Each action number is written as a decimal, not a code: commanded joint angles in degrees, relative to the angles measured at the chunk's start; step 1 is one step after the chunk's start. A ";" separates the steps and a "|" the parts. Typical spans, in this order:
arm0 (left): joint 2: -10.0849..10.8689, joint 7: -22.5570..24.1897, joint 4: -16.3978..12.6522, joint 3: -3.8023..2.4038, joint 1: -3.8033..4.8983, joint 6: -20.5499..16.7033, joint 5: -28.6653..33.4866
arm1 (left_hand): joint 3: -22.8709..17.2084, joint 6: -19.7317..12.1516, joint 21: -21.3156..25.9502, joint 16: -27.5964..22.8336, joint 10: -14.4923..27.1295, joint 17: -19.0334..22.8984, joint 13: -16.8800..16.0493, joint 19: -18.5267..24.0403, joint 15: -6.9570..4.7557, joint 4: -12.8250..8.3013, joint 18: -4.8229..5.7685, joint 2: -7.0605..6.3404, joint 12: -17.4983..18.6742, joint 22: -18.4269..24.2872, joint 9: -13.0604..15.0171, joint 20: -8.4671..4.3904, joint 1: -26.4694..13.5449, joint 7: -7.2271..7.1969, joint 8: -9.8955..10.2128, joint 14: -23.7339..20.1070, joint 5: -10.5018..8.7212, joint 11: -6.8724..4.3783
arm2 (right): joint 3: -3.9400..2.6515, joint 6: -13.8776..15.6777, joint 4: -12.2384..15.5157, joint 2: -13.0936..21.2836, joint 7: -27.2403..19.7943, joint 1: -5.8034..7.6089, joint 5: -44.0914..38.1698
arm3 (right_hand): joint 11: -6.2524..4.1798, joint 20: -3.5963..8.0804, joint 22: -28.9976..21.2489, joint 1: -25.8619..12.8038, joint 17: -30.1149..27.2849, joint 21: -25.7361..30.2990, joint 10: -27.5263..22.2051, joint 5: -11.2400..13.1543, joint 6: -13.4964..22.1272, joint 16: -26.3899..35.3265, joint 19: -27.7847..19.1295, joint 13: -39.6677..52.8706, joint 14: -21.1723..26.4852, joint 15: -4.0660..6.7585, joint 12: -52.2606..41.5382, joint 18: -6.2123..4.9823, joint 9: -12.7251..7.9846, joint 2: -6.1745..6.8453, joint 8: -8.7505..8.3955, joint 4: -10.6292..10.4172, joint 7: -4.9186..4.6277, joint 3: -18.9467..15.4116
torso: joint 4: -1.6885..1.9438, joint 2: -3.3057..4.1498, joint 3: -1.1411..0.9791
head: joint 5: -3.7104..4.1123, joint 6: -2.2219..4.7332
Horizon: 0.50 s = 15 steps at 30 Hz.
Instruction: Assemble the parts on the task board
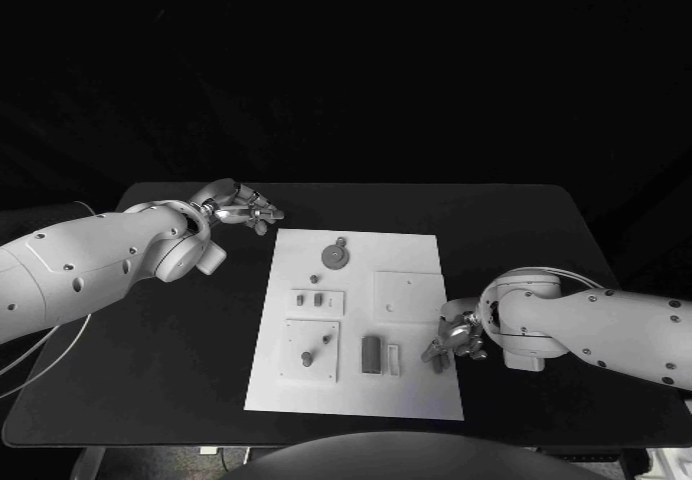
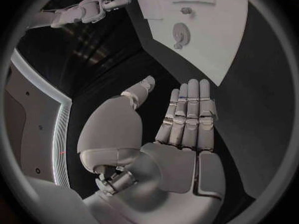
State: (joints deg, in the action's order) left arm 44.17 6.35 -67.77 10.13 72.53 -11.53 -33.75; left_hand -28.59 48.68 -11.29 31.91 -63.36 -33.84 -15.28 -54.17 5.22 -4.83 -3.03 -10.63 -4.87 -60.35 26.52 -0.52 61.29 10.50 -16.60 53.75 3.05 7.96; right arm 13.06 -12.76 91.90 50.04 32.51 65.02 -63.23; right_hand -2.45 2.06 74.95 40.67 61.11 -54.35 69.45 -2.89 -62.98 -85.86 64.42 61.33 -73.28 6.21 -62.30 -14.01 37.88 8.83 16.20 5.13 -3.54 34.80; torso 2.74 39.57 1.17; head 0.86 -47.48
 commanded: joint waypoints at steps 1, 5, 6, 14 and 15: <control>-0.06 0.38 -0.15 -0.04 0.06 0.61 -0.15 | -0.04 0.20 0.16 -0.37 -0.41 -0.11 -0.08 -0.20 -0.12 0.34 -0.98 -0.06 -0.36 -0.09 0.03 -0.06 -0.65 -0.19 -0.26 0.30 0.09 0.00 | 0.19 0.24 -0.57 -0.56 0.46 -0.47 -4.62 | -0.10 0.39 0.83 0.02 0.03 -0.22 -0.26 -0.01 0.37 -0.19 -0.13 0.08 -0.26 0.18 -0.40 -0.99 -0.05 0.50 -0.20 -0.29 -0.21 0.09 | -0.03 0.00 -0.02 | -0.07 -0.05; 0.00 0.34 -0.15 -0.04 0.06 0.68 -0.15 | -0.04 0.19 0.17 -0.39 -0.41 -0.12 -0.08 -0.20 -0.12 0.36 -0.98 -0.05 -0.36 -0.09 0.03 -0.06 -0.65 -0.19 -0.26 0.30 0.09 0.00 | 0.19 -0.08 -0.84 -1.00 0.65 -0.67 -6.76 | -0.11 0.47 0.86 0.47 0.14 -0.33 -0.25 -0.05 0.36 -0.25 -0.10 0.15 -0.32 0.22 -0.45 -0.99 0.03 -0.07 -0.20 -0.18 -0.20 0.34 | -0.03 0.01 -0.05 | -0.17 -0.09; 0.01 0.33 -0.15 -0.04 0.06 0.73 -0.15 | -0.04 0.19 0.17 -0.39 -0.40 -0.13 -0.08 -0.20 -0.12 0.36 -0.98 -0.05 -0.36 -0.09 0.02 -0.06 -0.65 -0.19 -0.26 0.30 0.09 0.00 | 0.20 -0.07 -0.89 -1.16 0.81 -0.71 -7.54 | -0.11 0.49 0.88 0.77 0.18 -0.38 -0.25 -0.08 0.36 -0.28 -0.11 0.18 -0.34 0.23 -0.47 -0.99 0.06 -0.37 -0.20 0.09 -0.21 0.37 | -0.04 0.01 -0.05 | -0.17 -0.11; 0.04 0.05 -0.25 -0.04 0.06 1.35 -0.15 | -0.03 0.18 0.17 -0.41 -0.41 -0.18 -0.09 -0.22 -0.13 0.40 -0.98 0.01 -0.35 -0.12 0.02 -0.07 -0.65 -0.19 -0.26 0.33 0.07 0.00 | 0.28 -0.33 -1.02 -2.11 1.34 -1.35 -12.29 | -0.05 0.31 0.92 2.54 0.11 -0.73 -0.26 -0.22 0.28 -0.28 -0.40 0.35 -0.28 0.17 -0.46 -0.99 0.24 -3.68 -0.34 4.18 -0.25 -0.45 | -0.08 0.00 -0.09 | -0.17 -0.23; 0.02 0.02 -0.24 -0.04 0.06 1.42 -0.15 | -0.03 0.18 0.17 -0.41 -0.41 -0.19 -0.09 -0.22 -0.13 0.40 -0.98 0.01 -0.35 -0.12 0.02 -0.07 -0.66 -0.19 -0.25 0.33 0.06 0.00 | 0.29 -0.33 -1.04 -2.21 1.35 -1.41 -12.64 | -0.05 0.29 0.90 2.80 0.10 -0.73 -0.26 -0.23 0.27 -0.27 -0.42 0.36 -0.27 0.16 -0.44 -0.99 0.25 -3.79 -0.38 4.74 -0.26 -0.46 | -0.08 0.01 -0.09 | -0.17 -0.24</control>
State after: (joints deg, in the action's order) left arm 44.26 6.25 -67.85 10.13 72.54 -11.16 -33.79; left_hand -28.59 48.68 -11.29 31.69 -63.36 -33.95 -15.30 -54.17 5.22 -4.83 -2.92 -10.63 -4.86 -60.40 26.53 -0.51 61.29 10.50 -16.59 53.75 3.05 7.96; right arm 12.80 -12.77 91.56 47.98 32.41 64.43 -70.74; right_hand -2.56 2.26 74.94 43.48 61.27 -54.79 69.73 -2.89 -63.86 -85.86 64.18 61.63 -73.38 6.31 -62.52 -14.02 38.22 5.35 16.42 9.60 -2.99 34.33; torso 2.66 39.56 1.10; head 0.65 -47.67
